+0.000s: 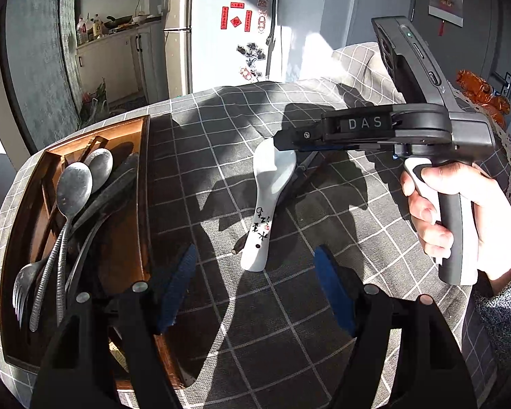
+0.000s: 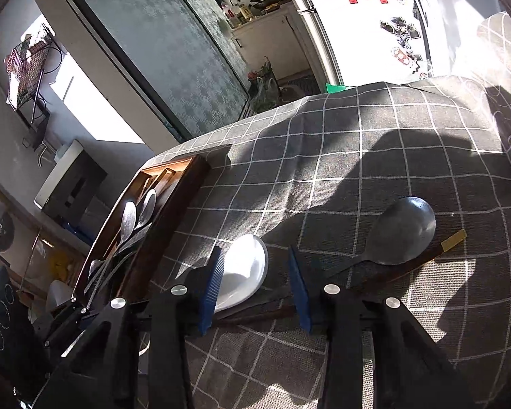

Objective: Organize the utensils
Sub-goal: 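Grasp the white ceramic spoon with the left gripper, then lower the white ceramic spoon into the wooden tray and open the left gripper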

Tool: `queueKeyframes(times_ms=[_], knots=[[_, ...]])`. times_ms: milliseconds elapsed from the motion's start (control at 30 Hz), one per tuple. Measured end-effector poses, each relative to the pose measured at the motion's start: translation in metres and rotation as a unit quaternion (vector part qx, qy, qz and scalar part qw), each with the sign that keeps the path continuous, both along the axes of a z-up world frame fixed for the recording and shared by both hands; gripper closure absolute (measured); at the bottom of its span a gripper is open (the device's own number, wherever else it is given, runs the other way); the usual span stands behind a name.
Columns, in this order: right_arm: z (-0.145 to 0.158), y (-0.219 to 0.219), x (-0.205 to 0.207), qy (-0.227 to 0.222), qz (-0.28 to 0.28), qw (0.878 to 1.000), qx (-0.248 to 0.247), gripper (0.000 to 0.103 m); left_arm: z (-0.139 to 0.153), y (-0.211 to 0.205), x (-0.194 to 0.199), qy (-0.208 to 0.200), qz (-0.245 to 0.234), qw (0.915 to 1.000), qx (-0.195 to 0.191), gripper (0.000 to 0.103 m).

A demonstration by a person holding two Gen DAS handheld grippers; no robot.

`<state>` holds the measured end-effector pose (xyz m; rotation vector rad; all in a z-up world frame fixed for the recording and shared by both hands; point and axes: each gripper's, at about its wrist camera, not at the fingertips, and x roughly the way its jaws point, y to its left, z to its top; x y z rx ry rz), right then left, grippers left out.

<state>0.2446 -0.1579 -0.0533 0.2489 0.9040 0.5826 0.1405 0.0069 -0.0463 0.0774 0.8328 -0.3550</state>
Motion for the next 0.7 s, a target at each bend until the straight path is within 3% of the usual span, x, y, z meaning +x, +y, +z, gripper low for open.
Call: queueKeyframes(times_ms=[167, 267, 367, 600, 700], knots=[[-0.008, 0.01, 0.001, 0.006, 0.015, 1.0, -0.013, 0.077, -0.006, -0.005, 0.007, 0.009, 0.0, 1.0, -0.001, 0.028], [-0.011, 0.015, 0.0, -0.002, 0.019, 0.999, -0.034, 0.093, -0.01, -0.006, 0.009, 0.012, -0.001, 0.9999, -0.002, 0.028], [-0.005, 0.016, -0.006, -0.016, 0.026, 0.999, -0.042, 0.094, -0.014, -0.006, 0.012, 0.022, -0.001, 0.9997, -0.006, 0.028], [0.033, 0.003, -0.028, -0.044, 0.044, 0.998, 0.012, 0.098, -0.013, -0.008, 0.015, 0.018, -0.003, 0.9998, -0.006, 0.028], [0.034, 0.002, -0.029, -0.032, 0.05, 0.998, 0.036, 0.098, -0.011, -0.013, 0.015, 0.01, -0.007, 0.9999, -0.005, 0.028]])
